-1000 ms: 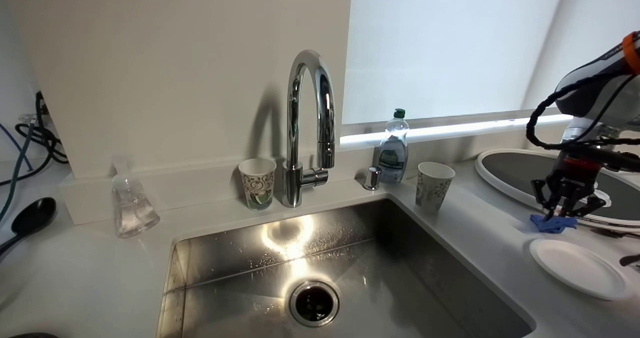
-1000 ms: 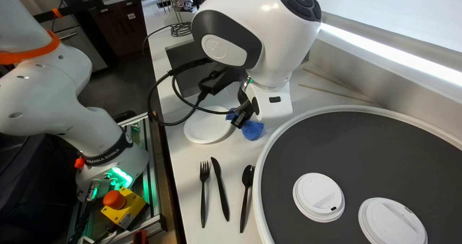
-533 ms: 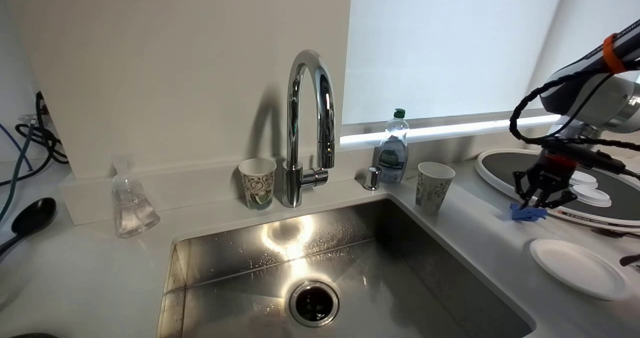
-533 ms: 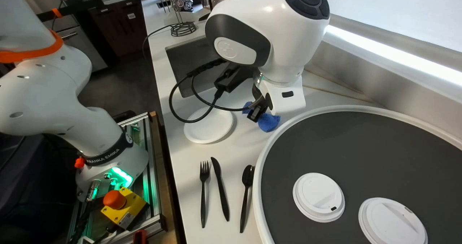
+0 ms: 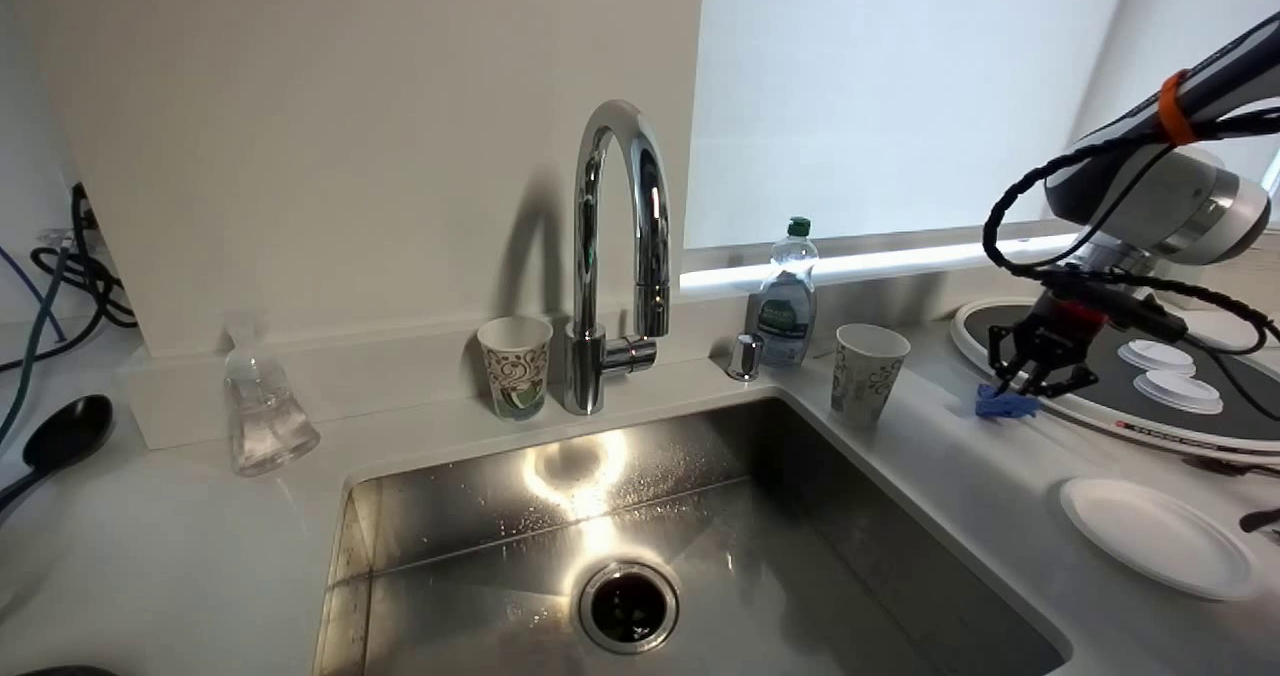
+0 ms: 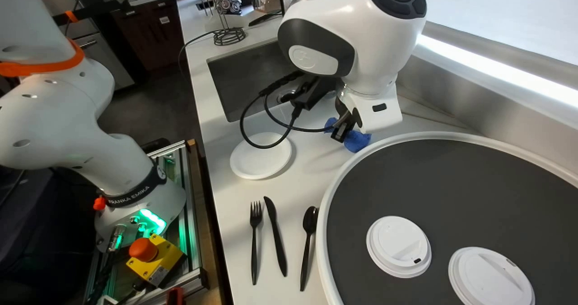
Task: Use the blue sponge to wipe the tray and counter then place it in the sink.
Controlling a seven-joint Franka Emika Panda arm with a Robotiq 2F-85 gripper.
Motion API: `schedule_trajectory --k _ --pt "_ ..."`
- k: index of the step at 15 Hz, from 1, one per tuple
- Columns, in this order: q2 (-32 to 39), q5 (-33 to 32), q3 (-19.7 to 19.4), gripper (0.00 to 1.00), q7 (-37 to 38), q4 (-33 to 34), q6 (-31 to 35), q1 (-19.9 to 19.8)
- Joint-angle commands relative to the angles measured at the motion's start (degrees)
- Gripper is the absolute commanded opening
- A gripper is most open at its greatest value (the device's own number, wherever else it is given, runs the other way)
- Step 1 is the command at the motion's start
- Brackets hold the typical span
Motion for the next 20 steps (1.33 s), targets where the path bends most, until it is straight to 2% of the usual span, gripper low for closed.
schedule_trajectory --k 1,8,15,17,20 --pt "3.7 4.4 0.8 0.04 -1.5 2.8 3.3 0.2" --pt "8.1 12.7 1.7 0.04 -0.9 7.6 9.1 0.0" --pt "11.8 18.2 2.5 0.04 -0.6 11.5 15.0 0.2" --pt "12.2 18.3 2.4 0.04 -0.1 12.1 15.8 0.3" --pt "11.2 13.4 1.3 0.04 1.6 10.9 12.0 0.9"
